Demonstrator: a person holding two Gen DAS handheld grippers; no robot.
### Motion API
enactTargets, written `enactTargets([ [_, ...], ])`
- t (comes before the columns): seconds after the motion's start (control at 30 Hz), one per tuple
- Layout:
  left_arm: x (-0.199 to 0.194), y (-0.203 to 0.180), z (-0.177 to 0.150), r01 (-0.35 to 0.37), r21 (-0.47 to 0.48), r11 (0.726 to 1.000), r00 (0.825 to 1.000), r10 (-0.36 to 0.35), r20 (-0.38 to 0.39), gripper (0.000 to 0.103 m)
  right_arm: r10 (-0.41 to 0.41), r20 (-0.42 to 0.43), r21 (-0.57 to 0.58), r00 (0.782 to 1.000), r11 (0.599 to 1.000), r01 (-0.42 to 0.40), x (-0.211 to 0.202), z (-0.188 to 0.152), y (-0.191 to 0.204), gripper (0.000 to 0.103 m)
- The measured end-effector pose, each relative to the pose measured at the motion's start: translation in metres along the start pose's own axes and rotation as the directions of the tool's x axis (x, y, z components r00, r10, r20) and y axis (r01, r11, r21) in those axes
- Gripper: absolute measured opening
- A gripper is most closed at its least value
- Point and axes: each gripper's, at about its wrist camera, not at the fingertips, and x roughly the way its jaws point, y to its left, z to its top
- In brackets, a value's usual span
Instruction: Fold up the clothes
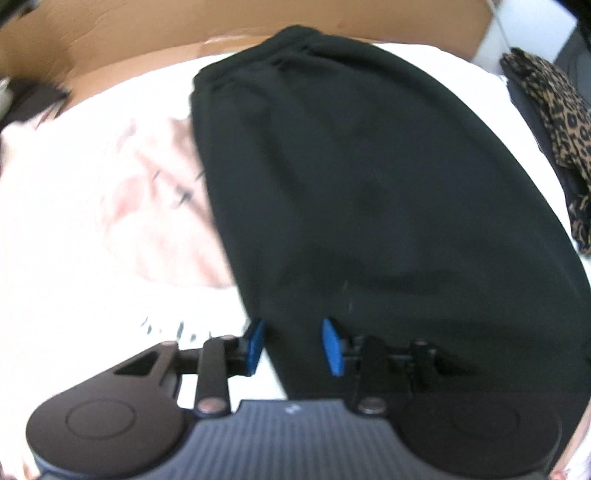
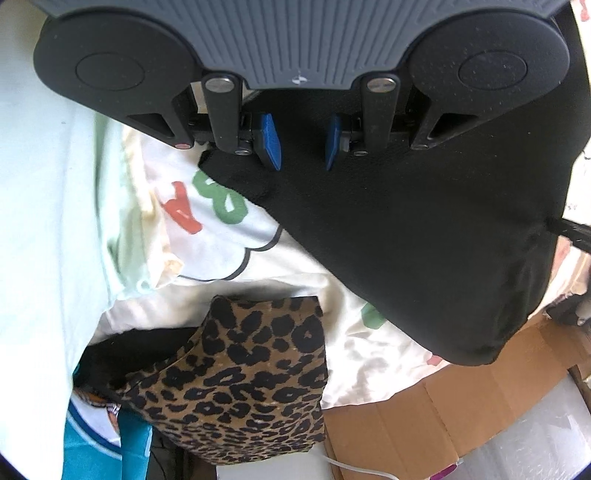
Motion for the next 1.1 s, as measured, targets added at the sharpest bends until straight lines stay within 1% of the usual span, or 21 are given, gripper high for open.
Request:
enactTargets([
  [0.17, -0.012, -0.002, -0.041, 0.005, -0.046, 0.999, 0.999, -0.007, -0.034, 0.038, -0.034, 0.002, 0.006, 0.999, 0.999, 0.034, -0.003, -0.005, -0.007, 0.026],
  [0.33, -0.021, -0.009, -0.08, 0.017, -0.087, 0.996, 0.998, -0.022, -0.062, 0.037, -0.057, -0.014, -0.005, 0.998, 0.998, 0.056, -0.001, -0.005, -0.007, 0.022],
  [0.43, -0.026, -0.013, -0.092, 0.028, -0.116, 0.993, 0.999, -0.032, -0.037, 0.038, -0.077, -0.024, -0.007, 0.997, 0.997, 0.077, -0.001, -0.003, -0.006, 0.021],
  [0.57, -0.017, -0.015, -0.1, 0.002, -0.142, 0.99, 0.997, -0.013, -0.076, 0.038, -0.125, -0.035, -0.044, 0.991, 0.991, 0.124, -0.004, -0.003, 0.0, 0.021],
  [0.63, -0.014, -0.013, -0.102, 0.002, -0.169, 0.986, 0.996, -0.017, -0.084, 0.04, -0.132, -0.039, -0.029, 0.991, 0.991, 0.131, -0.008, -0.002, 0.001, 0.021],
  [0.67, -0.013, -0.011, -0.102, 0.004, -0.184, 0.983, 0.996, -0.02, -0.086, 0.04, -0.113, -0.03, -0.015, 0.993, 0.993, 0.113, -0.012, -0.002, 0.0, 0.023],
  [0.77, -0.015, -0.012, -0.103, 0.015, -0.208, 0.978, 0.997, -0.032, -0.077, 0.039, -0.02, 0.006, 0.006, 1.0, 1.0, 0.02, -0.026, -0.003, 0.004, 0.024],
  [0.83, -0.02, -0.012, -0.106, 0.028, -0.234, 0.972, 0.997, -0.044, -0.064, 0.039, 0.039, 0.013, -0.013, 0.999, 0.999, -0.039, -0.033, -0.003, 0.012, 0.025],
  [0.93, -0.028, -0.01, -0.113, 0.051, -0.28, 0.959, 0.997, -0.064, -0.038, 0.039, 0.11, 0.008, -0.036, 0.994, 0.993, -0.11, -0.042, -0.004, 0.028, 0.027],
  [1.0, -0.031, -0.007, -0.119, 0.08, -0.324, 0.943, 0.995, -0.095, -0.032, 0.039, 0.149, -0.001, -0.058, 0.989, 0.987, -0.149, -0.048, -0.005, 0.041, 0.031],
  [1.07, -0.033, -0.004, -0.124, 0.116, -0.367, 0.923, 0.99, -0.135, -0.028, 0.039, 0.186, -0.016, -0.088, 0.982, 0.979, -0.187, -0.054, -0.006, 0.054, 0.031],
  [1.1, -0.033, -0.004, -0.126, 0.12, -0.373, 0.92, 0.99, -0.141, -0.028, 0.039, 0.204, -0.024, -0.102, 0.979, 0.973, -0.206, -0.057, -0.006, 0.061, 0.031],
])
